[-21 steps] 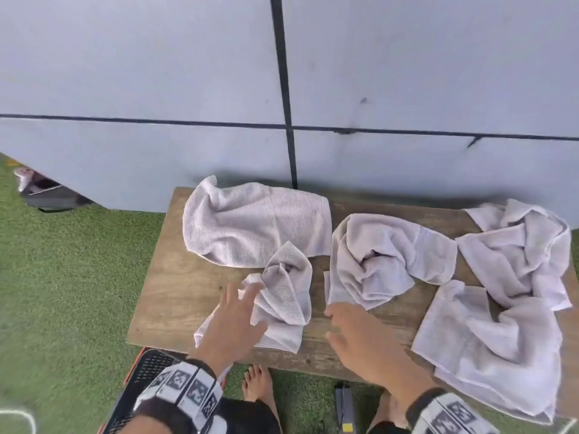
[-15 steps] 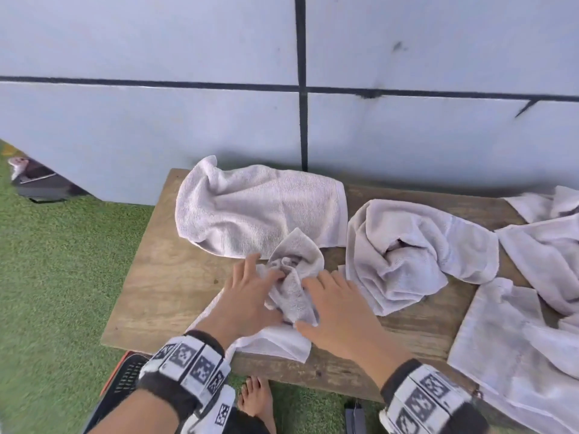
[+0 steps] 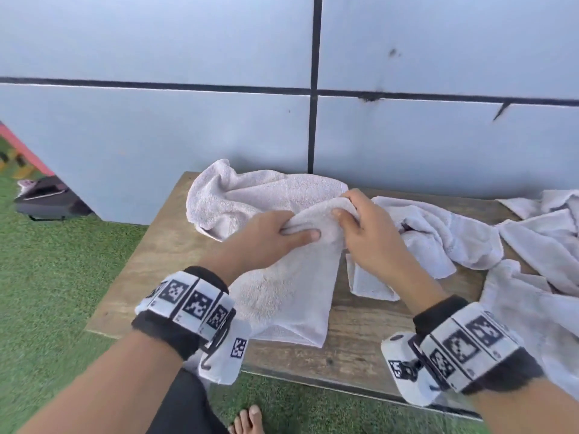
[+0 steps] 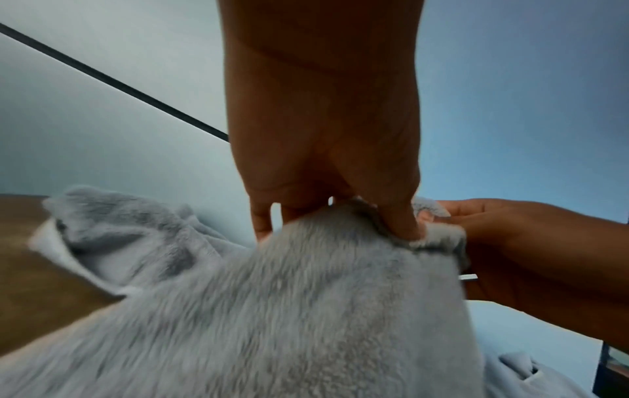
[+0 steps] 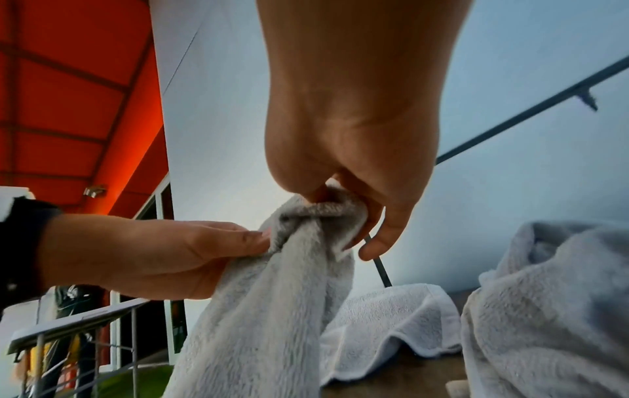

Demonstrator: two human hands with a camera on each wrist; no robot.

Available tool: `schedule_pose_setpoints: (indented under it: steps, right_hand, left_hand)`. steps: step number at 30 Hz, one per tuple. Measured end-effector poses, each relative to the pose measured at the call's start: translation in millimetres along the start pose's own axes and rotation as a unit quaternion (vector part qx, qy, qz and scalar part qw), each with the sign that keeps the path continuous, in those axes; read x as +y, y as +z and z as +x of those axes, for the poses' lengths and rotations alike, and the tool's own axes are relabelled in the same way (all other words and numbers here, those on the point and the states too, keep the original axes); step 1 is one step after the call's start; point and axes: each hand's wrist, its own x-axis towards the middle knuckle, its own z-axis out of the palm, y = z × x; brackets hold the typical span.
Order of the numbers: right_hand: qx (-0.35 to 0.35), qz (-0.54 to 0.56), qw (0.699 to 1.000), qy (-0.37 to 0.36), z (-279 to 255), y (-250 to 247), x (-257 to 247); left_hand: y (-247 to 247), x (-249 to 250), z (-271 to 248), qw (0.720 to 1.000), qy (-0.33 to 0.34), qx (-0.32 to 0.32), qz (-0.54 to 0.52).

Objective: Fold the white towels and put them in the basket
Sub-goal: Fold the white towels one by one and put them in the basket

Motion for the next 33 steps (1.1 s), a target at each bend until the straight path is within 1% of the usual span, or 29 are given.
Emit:
schedule_pose_setpoints:
  steps: [3,5,7,8,10,11,12,14,17,19,21,24,27,28,29,31,33]
  right_hand:
    - [0.029,0.01,1.0,0.0,-10.2,-18.6,-21.3]
    - [0.018,0.011,1.0,0.009,-18.3,-35.6,-36.5]
    - [-0.011,0.005,1.0,0.027,-27.3,-56.5,-45.9]
    - [-0.036,0.0,0.999,0.033,-32.4,-67.4,-48.5]
    - [-0.087,-0.007,0.996,0.036,-39.6,-89.4,-53.5]
    - [-0.097,-0.013,0.995,0.036,-42.3,-98.9,-56.9]
    - [-0.096,-0.018,0.995,0.035,-44.5,-106.9,-60.3]
    - [-0.071,-0.024,0.997,0.036,-47.1,-118.5,-67.9]
    - [-0.03,-0.047,0.998,-0.001,-52.9,-124.7,-84.3]
    - [-0.013,-0.079,0.997,-0.008,-55.9,-125.7,-91.3]
    - [-0.007,-0.081,0.997,0.017,-59.9,-126.4,-97.0]
    - [0.014,-0.052,0.998,0.037,-64.6,-128.0,-106.6]
    - [0.065,-0.063,0.996,0.019,-68.0,-134.2,-113.8]
    - [0.073,-0.05,0.996,0.018,-67.4,-135.7,-113.5]
    - [0.065,-0.027,0.997,0.022,-69.7,-136.8,-116.3]
    - [0.019,-0.004,1.0,0.024,-74.6,-132.9,-120.6]
    - [-0.031,-0.023,0.999,0.015,-76.2,-123.4,-120.6]
  left_hand:
    - [-13.4,16.1,-22.8,0.999,0.015,0.034,-0.028]
    - [-25.4,28.9,-33.8,0.995,0.026,0.083,-0.049]
    - [-42.5,42.9,-43.2,0.989,0.026,0.138,-0.042]
    - [-51.7,49.4,-47.9,0.986,0.024,0.16,-0.032]
    - [-69.4,59.2,-53.5,0.981,0.036,0.188,-0.033]
    - [-76.9,62.5,-54.1,0.979,0.045,0.195,-0.04]
    - [-82.8,66.1,-54.5,0.977,0.053,0.203,-0.046]
    - [-90.9,71.2,-52.2,0.97,0.066,0.232,-0.031]
    - [-96.5,80.2,-53.5,0.957,0.048,0.284,0.014]
    - [-95.9,84.4,-56.6,0.961,0.019,0.275,0.008]
    - [-94.0,88.6,-61.6,0.965,0.013,0.262,-0.025]
    - [-87.0,94.7,-70.7,0.964,0.037,0.246,-0.099]
    - [-79.1,96.4,-79.1,0.958,0.054,0.259,-0.113]
    - [-78.2,98.0,-82.3,0.957,0.068,0.261,-0.109]
    - [-77.0,102.3,-86.1,0.957,0.089,0.253,-0.106]
    - [-70.7,117.6,-92.6,0.961,0.132,0.21,-0.121]
    - [-62.5,137.6,-98.2,0.964,0.18,0.155,-0.116]
